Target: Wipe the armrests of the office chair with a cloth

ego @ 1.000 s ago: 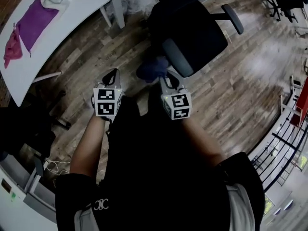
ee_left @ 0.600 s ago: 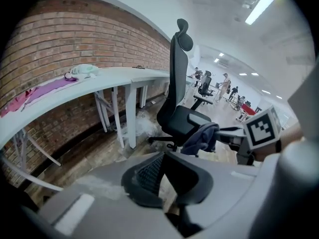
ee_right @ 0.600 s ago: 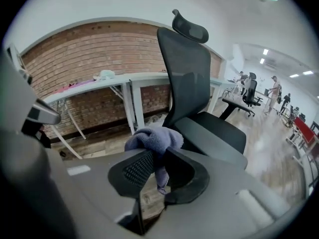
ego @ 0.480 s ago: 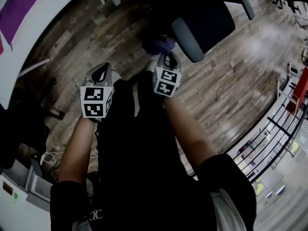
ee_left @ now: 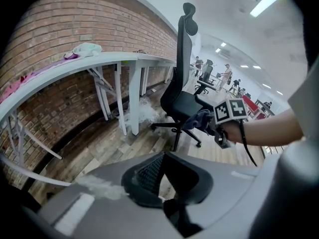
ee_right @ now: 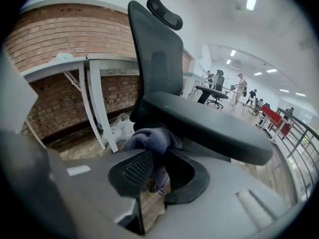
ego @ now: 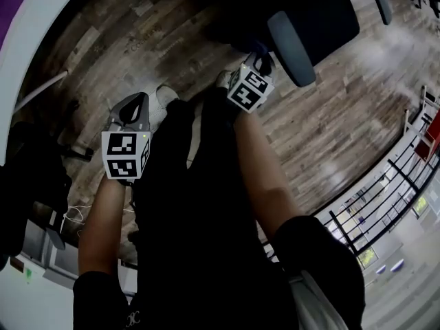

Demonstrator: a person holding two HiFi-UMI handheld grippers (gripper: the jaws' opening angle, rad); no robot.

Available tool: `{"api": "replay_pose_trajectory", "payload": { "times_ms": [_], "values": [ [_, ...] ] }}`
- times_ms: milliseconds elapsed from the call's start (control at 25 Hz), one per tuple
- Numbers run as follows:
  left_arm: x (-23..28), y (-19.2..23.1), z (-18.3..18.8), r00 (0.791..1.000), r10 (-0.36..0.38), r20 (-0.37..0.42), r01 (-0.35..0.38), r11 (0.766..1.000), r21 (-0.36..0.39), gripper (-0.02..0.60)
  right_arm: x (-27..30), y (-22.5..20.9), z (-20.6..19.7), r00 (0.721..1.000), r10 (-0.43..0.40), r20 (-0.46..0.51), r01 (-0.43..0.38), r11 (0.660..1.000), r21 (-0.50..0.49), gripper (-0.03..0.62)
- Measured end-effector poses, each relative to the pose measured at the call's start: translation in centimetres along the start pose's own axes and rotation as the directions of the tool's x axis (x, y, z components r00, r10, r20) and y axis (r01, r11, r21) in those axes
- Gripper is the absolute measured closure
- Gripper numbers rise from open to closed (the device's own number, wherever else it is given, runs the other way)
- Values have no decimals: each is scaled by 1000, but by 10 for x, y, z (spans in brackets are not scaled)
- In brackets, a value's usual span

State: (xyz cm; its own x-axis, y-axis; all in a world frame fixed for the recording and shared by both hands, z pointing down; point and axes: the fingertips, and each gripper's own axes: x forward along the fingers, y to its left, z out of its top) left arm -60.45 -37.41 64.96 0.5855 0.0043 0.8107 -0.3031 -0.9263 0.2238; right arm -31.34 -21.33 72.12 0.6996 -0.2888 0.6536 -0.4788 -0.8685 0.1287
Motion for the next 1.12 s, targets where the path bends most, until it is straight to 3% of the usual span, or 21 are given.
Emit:
{"api": "replay_pose_trajectory", "payload": {
  "times_ms": [240,600,840,960,1120],
  "values": [
    [7,17,0,1000,8,-5,-7,998,61,575,38,11,5,999,23,-24,-24,999,-34,520],
    [17,31,-11,999,-17,-41,20,997,69,575,78,38,-13,996,15,-92,-22,997,-79,520],
    [31,35,-18,998,-28,-56,33,995,91,575,114,43,-59,973,-5,-229,-5,999,-45,520],
    [38,33,-20,998,-28,-63,36,991,127,575,127,41,-76,964,-22,-265,15,999,-29,520],
    [40,31,-25,997,-26,-80,35,992,118,575,132,26,-91,953,-57,-296,71,997,38,520]
  ]
}}
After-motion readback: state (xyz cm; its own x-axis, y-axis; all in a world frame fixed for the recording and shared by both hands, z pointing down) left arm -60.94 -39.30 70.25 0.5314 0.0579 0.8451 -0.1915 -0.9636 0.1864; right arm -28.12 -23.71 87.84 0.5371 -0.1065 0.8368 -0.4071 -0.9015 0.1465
